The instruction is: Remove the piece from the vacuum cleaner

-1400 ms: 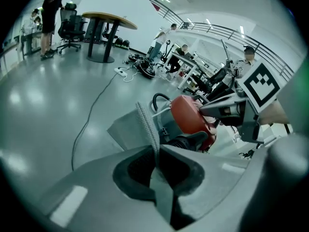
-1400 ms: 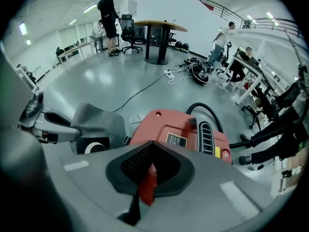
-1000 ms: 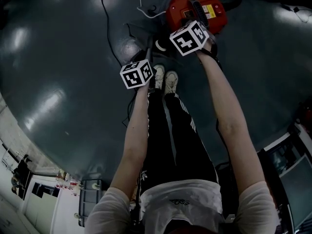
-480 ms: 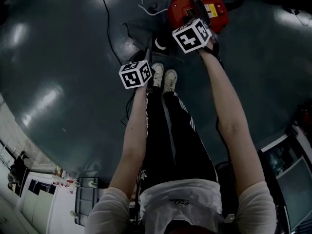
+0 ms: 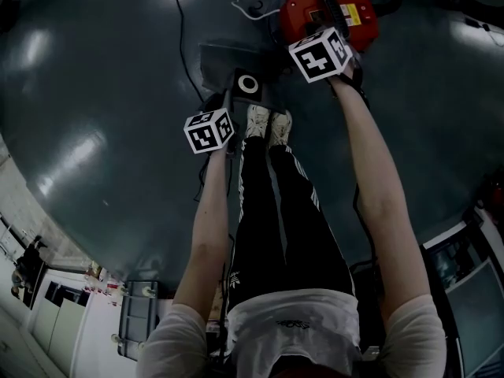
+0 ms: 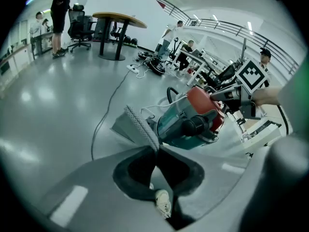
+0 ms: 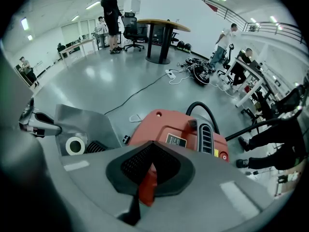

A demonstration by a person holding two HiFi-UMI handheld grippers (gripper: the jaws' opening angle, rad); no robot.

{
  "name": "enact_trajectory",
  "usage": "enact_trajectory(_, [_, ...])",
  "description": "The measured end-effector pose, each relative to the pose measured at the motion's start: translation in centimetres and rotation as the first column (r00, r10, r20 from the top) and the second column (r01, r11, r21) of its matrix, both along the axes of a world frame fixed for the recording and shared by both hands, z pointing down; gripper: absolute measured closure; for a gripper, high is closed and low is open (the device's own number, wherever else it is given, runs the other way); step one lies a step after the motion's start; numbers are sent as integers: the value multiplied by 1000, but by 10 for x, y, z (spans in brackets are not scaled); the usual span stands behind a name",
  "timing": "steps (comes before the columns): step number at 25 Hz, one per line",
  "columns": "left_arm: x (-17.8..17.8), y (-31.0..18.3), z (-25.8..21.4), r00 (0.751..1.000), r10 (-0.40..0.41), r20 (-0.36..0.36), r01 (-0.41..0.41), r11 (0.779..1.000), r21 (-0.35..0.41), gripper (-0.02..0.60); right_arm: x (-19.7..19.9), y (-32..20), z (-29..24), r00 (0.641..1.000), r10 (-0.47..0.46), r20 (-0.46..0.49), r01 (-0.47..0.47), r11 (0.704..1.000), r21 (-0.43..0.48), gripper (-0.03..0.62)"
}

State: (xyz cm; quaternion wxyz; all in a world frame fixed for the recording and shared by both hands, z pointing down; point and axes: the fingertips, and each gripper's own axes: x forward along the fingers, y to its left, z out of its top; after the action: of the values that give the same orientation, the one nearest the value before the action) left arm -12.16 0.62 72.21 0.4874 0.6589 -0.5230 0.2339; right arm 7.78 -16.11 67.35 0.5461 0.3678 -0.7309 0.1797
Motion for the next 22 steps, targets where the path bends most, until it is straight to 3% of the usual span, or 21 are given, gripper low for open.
enact_trajectory(3, [-22,10,-2,999,-26,18,26,1000,9,564,-2,-1,-2,1000,18,0,-18,1000,17,585])
enact_trajectory(7, [-35,15,-19,997,-75,13,74,997,27,564,-4,2,-8,1000,11,2,-11,1000,-25,576])
enact_trajectory(11, [-39,13,-60,997,-68,18,67,996,50,564,4,1,-46,990,124,62,-124,992,-13,574])
enact_trajectory(14, [-46,-13,-104,996,-83,23,81,992,100,564,-13,-16,-100,978,129,166,-140,988,58,574])
enact_trajectory(18, [-40,-33,-189,992,-123,-7,122,972,202,564,-24,-1,-176,955,142,261,-165,984,72,574])
enact_trajectory(22, [-40,-56,-284,992,-123,-10,119,938,326,564,-35,6,-262,929,102,357,-167,973,158,574])
